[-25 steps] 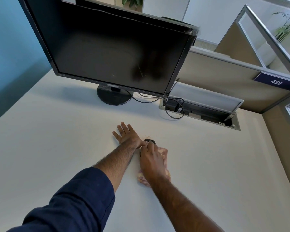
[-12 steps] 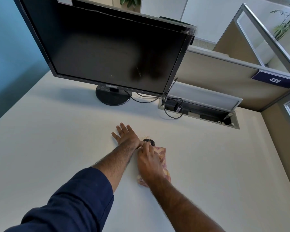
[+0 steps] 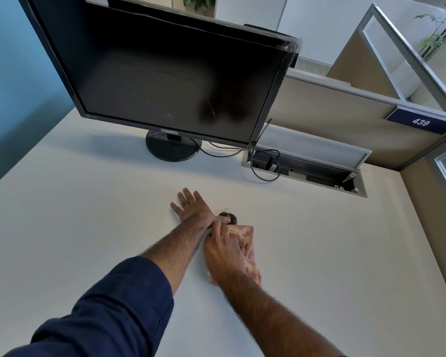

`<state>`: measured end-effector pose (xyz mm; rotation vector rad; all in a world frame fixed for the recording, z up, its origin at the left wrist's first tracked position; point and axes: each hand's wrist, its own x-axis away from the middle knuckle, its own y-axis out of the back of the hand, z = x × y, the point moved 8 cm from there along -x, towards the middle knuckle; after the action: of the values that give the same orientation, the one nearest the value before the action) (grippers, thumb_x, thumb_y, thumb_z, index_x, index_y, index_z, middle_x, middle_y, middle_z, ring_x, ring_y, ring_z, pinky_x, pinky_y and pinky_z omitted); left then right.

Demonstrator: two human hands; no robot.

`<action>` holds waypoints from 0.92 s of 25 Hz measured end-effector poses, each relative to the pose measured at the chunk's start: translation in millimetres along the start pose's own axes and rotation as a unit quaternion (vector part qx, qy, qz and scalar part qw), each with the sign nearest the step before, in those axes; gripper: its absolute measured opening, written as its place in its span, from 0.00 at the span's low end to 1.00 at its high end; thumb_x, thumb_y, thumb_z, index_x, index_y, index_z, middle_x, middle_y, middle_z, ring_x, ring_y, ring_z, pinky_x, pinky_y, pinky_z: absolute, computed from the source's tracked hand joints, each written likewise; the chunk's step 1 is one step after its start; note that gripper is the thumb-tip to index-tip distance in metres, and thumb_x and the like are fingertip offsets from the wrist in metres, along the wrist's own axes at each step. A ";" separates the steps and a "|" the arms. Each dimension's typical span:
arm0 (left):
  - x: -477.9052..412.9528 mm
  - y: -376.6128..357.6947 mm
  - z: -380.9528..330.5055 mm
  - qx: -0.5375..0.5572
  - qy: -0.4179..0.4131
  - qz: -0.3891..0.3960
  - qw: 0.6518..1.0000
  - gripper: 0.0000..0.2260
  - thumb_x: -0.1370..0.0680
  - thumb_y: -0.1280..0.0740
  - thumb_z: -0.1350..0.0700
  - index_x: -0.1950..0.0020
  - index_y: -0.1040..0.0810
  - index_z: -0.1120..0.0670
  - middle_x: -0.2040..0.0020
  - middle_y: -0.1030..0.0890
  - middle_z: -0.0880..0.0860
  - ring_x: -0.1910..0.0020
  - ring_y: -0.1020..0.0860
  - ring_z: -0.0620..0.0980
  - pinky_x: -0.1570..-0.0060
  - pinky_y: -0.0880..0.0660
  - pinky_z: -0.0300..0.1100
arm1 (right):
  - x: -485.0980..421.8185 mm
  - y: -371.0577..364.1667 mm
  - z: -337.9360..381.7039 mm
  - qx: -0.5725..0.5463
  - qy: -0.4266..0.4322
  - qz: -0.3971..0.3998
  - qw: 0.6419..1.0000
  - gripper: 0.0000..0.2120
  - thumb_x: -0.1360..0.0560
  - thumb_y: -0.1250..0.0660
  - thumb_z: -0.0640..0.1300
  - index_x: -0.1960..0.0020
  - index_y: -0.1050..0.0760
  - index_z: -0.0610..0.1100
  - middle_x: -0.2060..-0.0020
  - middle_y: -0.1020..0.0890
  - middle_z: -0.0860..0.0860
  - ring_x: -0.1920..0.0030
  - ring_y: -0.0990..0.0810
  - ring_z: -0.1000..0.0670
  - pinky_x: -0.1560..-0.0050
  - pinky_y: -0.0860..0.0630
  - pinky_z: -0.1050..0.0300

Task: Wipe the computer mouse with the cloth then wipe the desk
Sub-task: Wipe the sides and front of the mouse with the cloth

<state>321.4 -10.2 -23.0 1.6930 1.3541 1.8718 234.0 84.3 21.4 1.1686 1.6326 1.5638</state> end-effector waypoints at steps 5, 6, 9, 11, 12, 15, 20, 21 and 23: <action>-5.3 -2.3 0.0 0.027 -0.016 -0.007 0.999 0.65 0.36 0.30 0.23 0.17 0.63 0.57 0.18 0.68 0.61 0.19 0.67 0.62 0.24 0.63 0.64 | 17.7 -8.4 -0.1 -0.036 0.022 -0.005 0.999 0.14 0.23 0.31 0.40 0.41 0.22 0.33 0.43 0.24 0.37 0.49 0.24 0.41 0.56 0.19 0.43; -5.9 -3.3 0.5 0.031 -0.016 -0.006 0.999 0.66 0.36 0.30 0.23 0.17 0.63 0.57 0.18 0.68 0.61 0.19 0.67 0.61 0.24 0.63 0.64 | 22.7 -11.2 -4.2 -0.048 0.030 -0.001 0.998 0.19 0.27 0.25 0.42 0.41 0.22 0.33 0.45 0.23 0.39 0.51 0.24 0.42 0.57 0.19 0.44; -7.8 -5.1 1.8 0.040 -0.016 -0.006 0.999 0.66 0.36 0.29 0.23 0.17 0.63 0.57 0.19 0.68 0.60 0.20 0.67 0.61 0.24 0.64 0.64 | 34.2 -19.8 -22.1 -0.092 0.041 0.019 0.995 0.34 0.41 0.15 0.47 0.41 0.24 0.37 0.48 0.25 0.43 0.52 0.26 0.44 0.58 0.20 0.45; -9.0 -5.9 1.2 0.042 -0.019 -0.005 0.999 0.66 0.37 0.29 0.23 0.17 0.63 0.57 0.19 0.68 0.60 0.20 0.67 0.62 0.24 0.64 0.65 | 33.8 -19.0 -40.7 -0.122 0.007 0.008 0.992 0.24 0.35 0.20 0.45 0.43 0.25 0.42 0.49 0.29 0.46 0.49 0.27 0.42 0.60 0.21 0.44; -9.0 -6.4 1.4 0.041 -0.018 -0.006 0.999 0.66 0.37 0.29 0.23 0.17 0.63 0.57 0.19 0.69 0.60 0.20 0.67 0.62 0.24 0.64 0.65 | 30.8 -17.6 -53.1 -0.135 -0.025 -0.009 0.991 0.18 0.32 0.24 0.42 0.46 0.25 0.44 0.50 0.31 0.47 0.48 0.27 0.42 0.61 0.21 0.44; -9.0 -6.8 2.8 0.038 -0.015 -0.006 0.999 0.66 0.37 0.30 0.22 0.17 0.64 0.56 0.19 0.69 0.60 0.20 0.67 0.62 0.24 0.64 0.65 | 21.8 -11.2 -84.2 -0.184 -0.115 -0.049 0.975 0.12 0.28 0.28 0.37 0.47 0.26 0.46 0.49 0.31 0.47 0.48 0.27 0.42 0.59 0.20 0.43; -7.1 -6.7 1.9 0.037 -0.016 -0.004 0.999 0.66 0.37 0.31 0.22 0.17 0.64 0.56 0.19 0.69 0.60 0.20 0.68 0.62 0.24 0.64 0.65 | 21.7 -5.2 -64.5 -0.224 -0.063 -0.084 0.969 0.13 0.25 0.31 0.35 0.42 0.24 0.44 0.47 0.26 0.45 0.48 0.25 0.43 0.51 0.22 0.48; -6.8 -6.2 2.1 0.039 -0.017 -0.005 0.999 0.66 0.36 0.30 0.23 0.17 0.64 0.57 0.19 0.69 0.60 0.20 0.68 0.61 0.24 0.64 0.65 | 25.9 -7.1 -62.0 -0.227 -0.056 -0.083 0.969 0.14 0.25 0.31 0.35 0.41 0.24 0.44 0.46 0.26 0.45 0.48 0.25 0.44 0.51 0.22 0.49; -5.4 -5.3 2.3 0.039 -0.017 -0.005 0.999 0.66 0.36 0.30 0.23 0.17 0.64 0.57 0.19 0.69 0.60 0.20 0.68 0.61 0.24 0.64 0.65 | 33.7 -12.7 -57.5 -0.215 -0.019 -0.064 0.974 0.18 0.27 0.29 0.36 0.39 0.24 0.45 0.44 0.25 0.46 0.46 0.25 0.45 0.47 0.22 0.49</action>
<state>322.9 -10.3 -30.8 1.7433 1.4370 1.7986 166.3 88.4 22.1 0.8394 1.2323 1.6875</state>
